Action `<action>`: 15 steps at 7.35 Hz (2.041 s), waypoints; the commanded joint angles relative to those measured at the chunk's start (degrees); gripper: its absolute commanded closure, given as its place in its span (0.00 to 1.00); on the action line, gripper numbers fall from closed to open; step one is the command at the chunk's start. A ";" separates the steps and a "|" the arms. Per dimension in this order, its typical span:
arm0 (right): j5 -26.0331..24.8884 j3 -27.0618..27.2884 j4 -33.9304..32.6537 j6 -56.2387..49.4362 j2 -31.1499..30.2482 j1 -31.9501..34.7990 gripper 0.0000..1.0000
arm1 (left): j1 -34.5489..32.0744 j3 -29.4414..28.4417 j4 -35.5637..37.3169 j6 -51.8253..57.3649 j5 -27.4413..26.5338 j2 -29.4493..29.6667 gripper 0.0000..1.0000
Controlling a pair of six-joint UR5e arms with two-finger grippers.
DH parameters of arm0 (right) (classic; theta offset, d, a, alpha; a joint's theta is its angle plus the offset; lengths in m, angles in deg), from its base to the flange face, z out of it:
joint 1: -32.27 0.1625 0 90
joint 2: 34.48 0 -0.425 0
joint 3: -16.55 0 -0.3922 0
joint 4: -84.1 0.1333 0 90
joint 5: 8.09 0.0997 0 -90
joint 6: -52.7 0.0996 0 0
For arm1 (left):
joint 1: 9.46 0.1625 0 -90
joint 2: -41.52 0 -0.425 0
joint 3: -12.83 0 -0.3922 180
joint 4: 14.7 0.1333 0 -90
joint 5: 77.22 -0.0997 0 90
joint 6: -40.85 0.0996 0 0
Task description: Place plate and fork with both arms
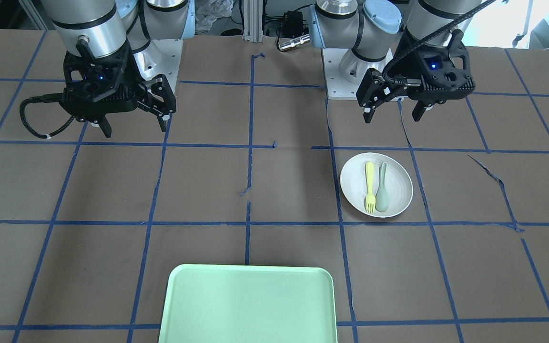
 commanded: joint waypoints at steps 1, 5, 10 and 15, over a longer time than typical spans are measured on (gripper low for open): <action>-0.06 -0.02 0.00 -0.02 -0.03 -0.02 0.00 | 0.00 0.01 0.00 0.00 0.07 0.02 0.00; -0.06 0.07 0.00 0.07 -0.03 -0.02 0.00 | 0.00 0.01 0.00 0.00 0.07 0.02 0.00; -0.06 0.07 0.00 0.16 -0.03 -0.02 0.00 | 0.00 -0.17 0.00 0.43 0.07 0.02 0.00; -0.15 0.33 0.00 0.16 0.06 -0.02 0.00 | 10.13 5.34 0.79 9.68 -0.64 2.12 0.00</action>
